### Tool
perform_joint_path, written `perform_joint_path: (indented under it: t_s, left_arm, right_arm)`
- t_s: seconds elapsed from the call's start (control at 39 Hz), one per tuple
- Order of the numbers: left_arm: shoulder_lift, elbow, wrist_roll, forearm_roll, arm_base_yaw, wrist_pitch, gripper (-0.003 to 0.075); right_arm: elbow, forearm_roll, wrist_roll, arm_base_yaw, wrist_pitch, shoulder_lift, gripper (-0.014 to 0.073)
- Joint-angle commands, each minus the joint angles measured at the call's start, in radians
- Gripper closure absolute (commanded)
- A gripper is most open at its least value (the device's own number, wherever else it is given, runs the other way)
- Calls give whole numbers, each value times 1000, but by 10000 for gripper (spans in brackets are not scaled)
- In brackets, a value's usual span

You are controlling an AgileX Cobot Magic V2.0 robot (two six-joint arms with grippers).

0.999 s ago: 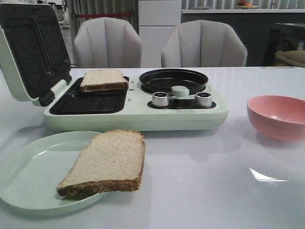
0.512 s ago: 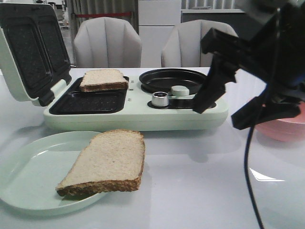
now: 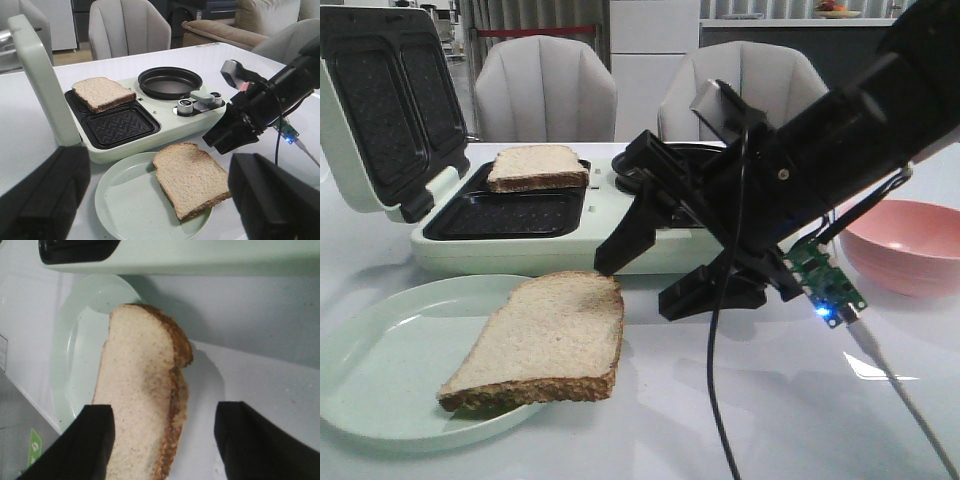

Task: Make breakfast with bread and shrimp
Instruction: 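Reach the right gripper to the remaining bread slice and grasp it, then carry the bread slice onto the press beside the first slice, release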

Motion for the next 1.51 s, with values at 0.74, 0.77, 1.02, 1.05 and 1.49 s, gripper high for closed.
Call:
perform_joint_path:
  t_s: [0.74,0.77,1.02,1.05,1.49]
  left_arm:
    - [14,-27,-12,-8,0,-74,104]
    - [14,-27,-12,-8,0,-74,104]
    - [14,-27,-12,-8,0,-74,104]
    - [14,-27,-12,-8,0,-74,104]
    - [14,-27,-12,-8,0,-74,104]
  right_arm:
    - [-93,224,-158,33,89,70,372]
    - [-93,240,-171,33,91,65,372]
    - [-142,293,-232,33,119,-8,372]
    - [-154,293,-232,33,128,-9,372]
    - [-466,291,-231,33,88,67,372]
